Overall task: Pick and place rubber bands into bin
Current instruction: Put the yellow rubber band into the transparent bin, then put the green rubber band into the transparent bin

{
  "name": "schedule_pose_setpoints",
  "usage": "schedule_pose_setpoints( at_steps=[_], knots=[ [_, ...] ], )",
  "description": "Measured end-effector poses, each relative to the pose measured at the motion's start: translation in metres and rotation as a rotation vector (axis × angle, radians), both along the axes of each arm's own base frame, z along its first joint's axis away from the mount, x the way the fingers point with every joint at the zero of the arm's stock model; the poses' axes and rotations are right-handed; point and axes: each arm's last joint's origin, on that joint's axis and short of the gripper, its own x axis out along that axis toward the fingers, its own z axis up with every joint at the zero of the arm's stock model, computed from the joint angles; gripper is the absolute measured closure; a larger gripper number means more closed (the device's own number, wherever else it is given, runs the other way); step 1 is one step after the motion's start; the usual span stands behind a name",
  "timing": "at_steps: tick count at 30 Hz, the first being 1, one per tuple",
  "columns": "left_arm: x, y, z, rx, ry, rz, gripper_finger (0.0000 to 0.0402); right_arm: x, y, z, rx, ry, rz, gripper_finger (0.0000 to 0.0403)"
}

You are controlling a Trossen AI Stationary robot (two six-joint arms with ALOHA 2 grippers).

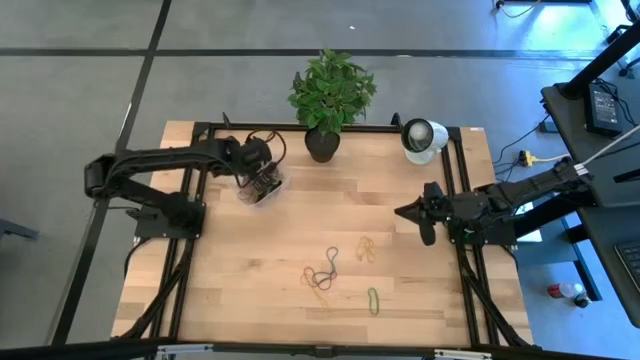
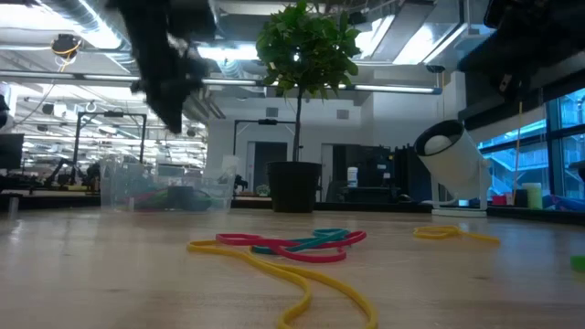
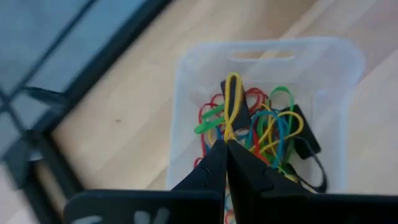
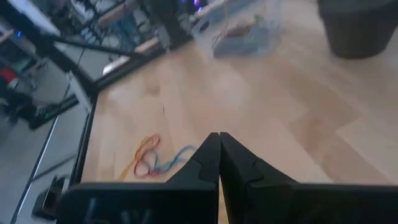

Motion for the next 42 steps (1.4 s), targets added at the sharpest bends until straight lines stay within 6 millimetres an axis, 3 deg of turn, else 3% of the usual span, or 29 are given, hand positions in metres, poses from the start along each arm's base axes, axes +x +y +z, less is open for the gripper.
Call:
schedule_pose_setpoints(
  at_steps=[6,10,19,25,29,34,38,42],
  knots=[
    [-0.011,0.022,-0.043,-0.146,-0.067,-0.054,0.0400,0.008,0.001,0.001,0.010,-0.028,-0.061,0.0398],
    [-0.018,0.026,-0.054,-0.214,-0.098,-0.046,0.0390,0.013,0.003,-0.004,0.042,-0.007,-0.087,0.0398],
    [-0.016,0.028,-0.049,-0.195,-0.095,-0.095,0.0298,0.021,0.006,-0.013,0.042,0.052,-0.101,0.0398],
    [-0.007,0.024,-0.018,-0.192,-0.227,-0.099,0.0276,0.022,0.006,-0.015,0.028,0.069,-0.098,0.0398],
    [0.001,0.009,0.008,-0.195,-0.363,-0.153,0.0287,0.023,0.006,-0.015,-0.015,0.076,-0.080,0.0398],
    [0.020,-0.026,0.028,-0.198,-0.545,-0.328,0.0301,0.023,0.006,-0.015,-0.064,0.083,-0.058,0.0398],
    [0.039,-0.061,0.033,-0.163,-0.621,-0.508,0.0320,0.022,0.006,-0.015,-0.070,0.089,-0.056,0.0398],
    [0.056,-0.096,0.023,-0.122,-0.595,-0.648,0.0356,0.022,0.006,-0.017,-0.072,0.100,-0.054,0.0398]
  ],
)
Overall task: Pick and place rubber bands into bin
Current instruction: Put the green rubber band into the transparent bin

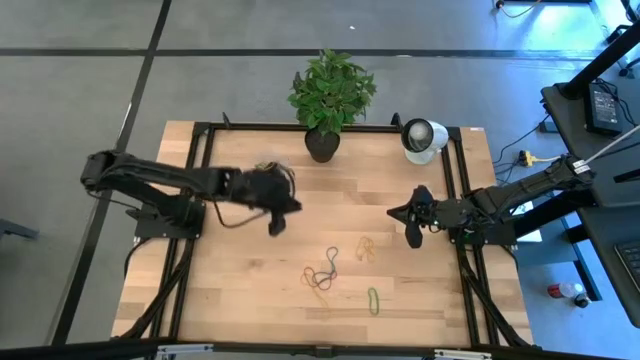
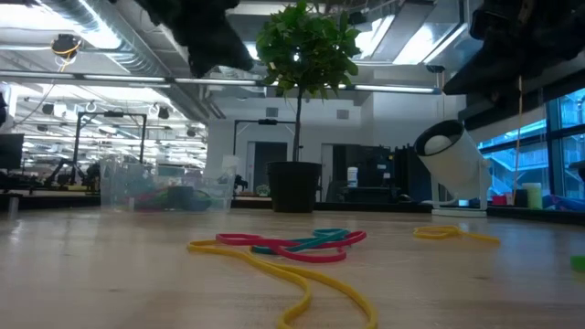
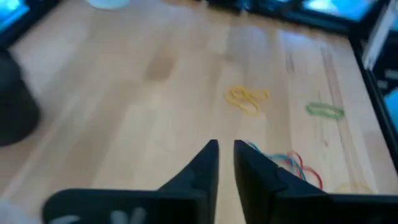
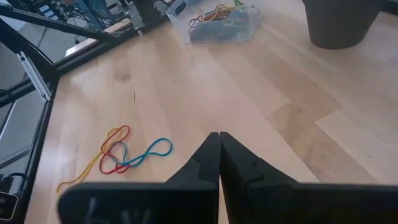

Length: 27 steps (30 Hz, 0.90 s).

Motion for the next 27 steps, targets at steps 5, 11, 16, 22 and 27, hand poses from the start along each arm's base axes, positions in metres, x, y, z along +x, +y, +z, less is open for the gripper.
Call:
schedule_pose_setpoints(
  at_steps=[5,11,16,22,27],
  knots=[
    [0.011,-0.034,-0.023,-0.003,0.086,-0.018,0.0397,0.000,0.000,0.000,0.002,-0.006,0.000,0.0398],
    [0.000,-0.056,-0.049,0.036,0.092,-0.036,0.0400,0.005,0.009,0.005,0.062,-0.021,0.025,0.0401],
    [-0.027,-0.055,-0.060,0.017,0.007,-0.067,0.0400,0.023,0.030,0.012,0.064,0.077,0.067,0.0401],
    [-0.058,-0.046,-0.057,0.094,-0.073,-0.130,0.0400,0.049,0.063,0.009,0.070,0.368,0.019,0.0402],
    [-0.079,-0.033,-0.053,0.211,-0.122,-0.166,0.0400,0.064,0.098,0.002,0.123,0.586,0.007,0.0402]
  ],
)
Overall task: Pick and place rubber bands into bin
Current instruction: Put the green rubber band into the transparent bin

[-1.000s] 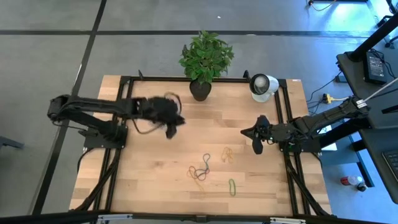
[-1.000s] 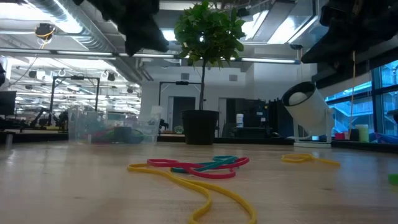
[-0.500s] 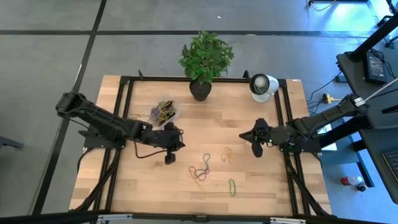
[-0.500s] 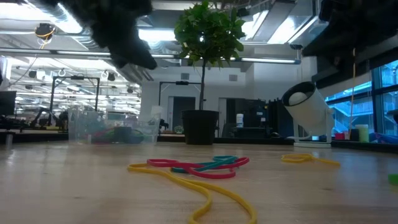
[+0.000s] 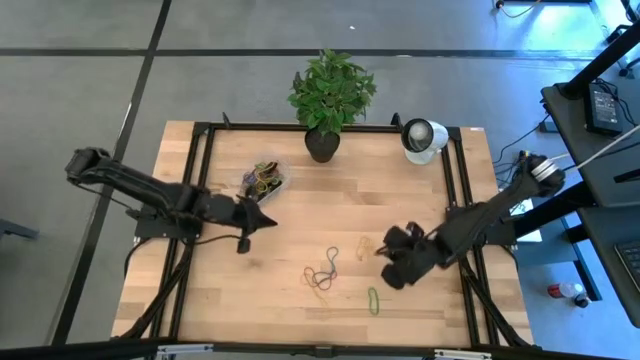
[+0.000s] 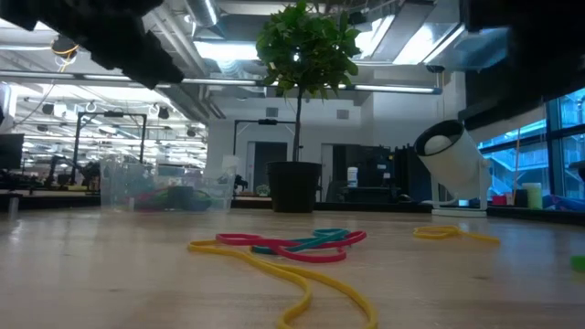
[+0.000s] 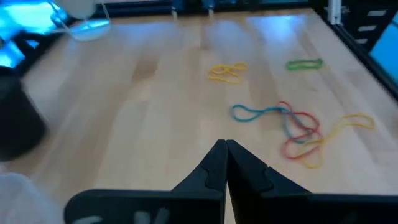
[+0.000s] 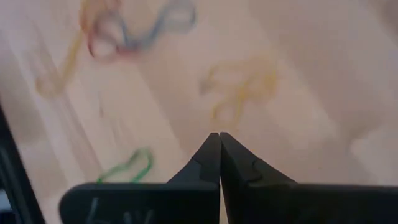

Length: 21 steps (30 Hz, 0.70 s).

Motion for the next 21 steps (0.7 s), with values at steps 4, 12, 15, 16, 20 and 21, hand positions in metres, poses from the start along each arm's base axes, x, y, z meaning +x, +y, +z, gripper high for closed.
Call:
schedule_pose_setpoints(
  at_steps=[4,12,15,16,20,21],
  knots=[
    [-0.011,0.016,0.000,0.035,-0.035,-0.034,0.0400,0.005,0.028,-0.016,0.051,0.113,-0.007,0.0395],
    [-0.024,0.042,-0.003,0.008,-0.062,-0.071,0.0400,0.011,0.065,-0.054,0.117,0.130,-0.052,0.0344],
    [-0.028,0.044,-0.003,-0.021,-0.054,-0.104,0.0400,0.019,0.073,-0.063,0.167,0.093,-0.075,0.0320],
    [-0.028,0.045,-0.002,-0.025,-0.061,-0.109,0.0400,0.020,0.073,-0.067,0.167,0.095,-0.079,0.0313],
    [-0.034,0.045,-0.003,-0.037,-0.038,-0.106,0.0400,0.029,0.075,-0.080,0.150,0.116,-0.096,0.0300],
    [-0.034,0.045,-0.002,-0.037,-0.037,-0.106,0.0400,0.031,0.076,-0.083,0.135,0.129,-0.099,0.0299]
  ],
)
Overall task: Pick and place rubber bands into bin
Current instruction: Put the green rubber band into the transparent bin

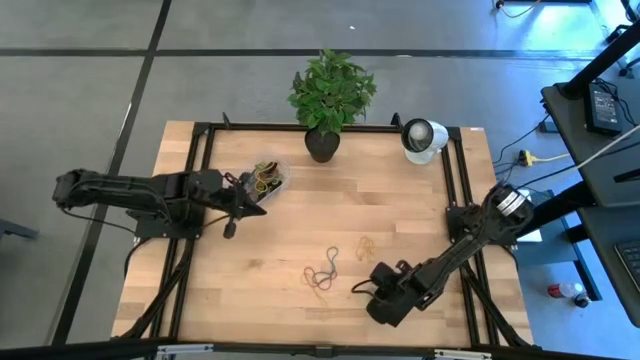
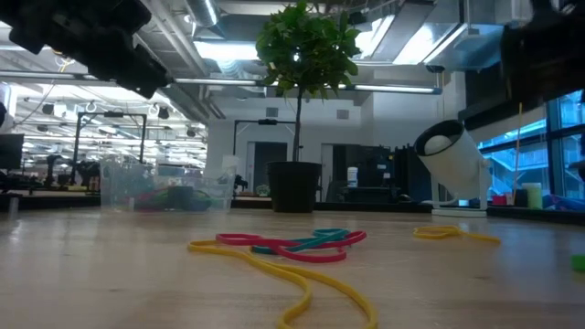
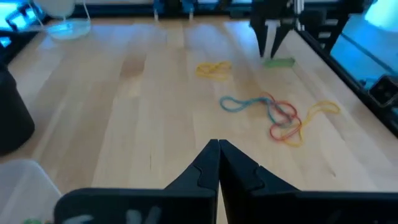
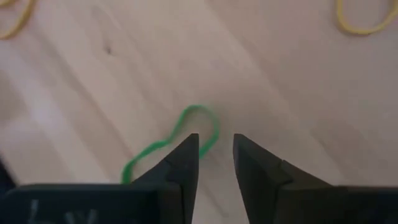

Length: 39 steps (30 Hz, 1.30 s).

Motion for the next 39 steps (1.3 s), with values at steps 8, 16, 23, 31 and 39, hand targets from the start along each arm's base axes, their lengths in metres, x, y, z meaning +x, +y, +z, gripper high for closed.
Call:
schedule_pose_setpoints(
  at_steps=[8,16,23,31,39],
  knots=[
    [-0.016,-0.001,0.002,-0.017,0.012,0.008,0.0400,0.017,0.004,-0.012,-0.022,0.076,-0.015,0.0342],
    [-0.033,-0.002,0.007,-0.039,-0.023,0.018,0.0400,0.026,0.012,0.020,-0.070,0.151,-0.015,0.0397],
    [-0.038,-0.002,0.011,-0.035,-0.056,0.021,0.0400,0.058,0.005,0.066,-0.152,-0.035,-0.111,0.0401],
    [-0.038,-0.002,0.011,-0.036,-0.056,0.021,0.0400,0.123,-0.056,0.107,-0.349,-0.267,-0.056,0.0402],
    [-0.042,-0.009,0.013,-0.078,-0.080,-0.020,0.0400,0.188,-0.148,0.129,-0.568,-0.543,0.019,0.0402]
  ],
)
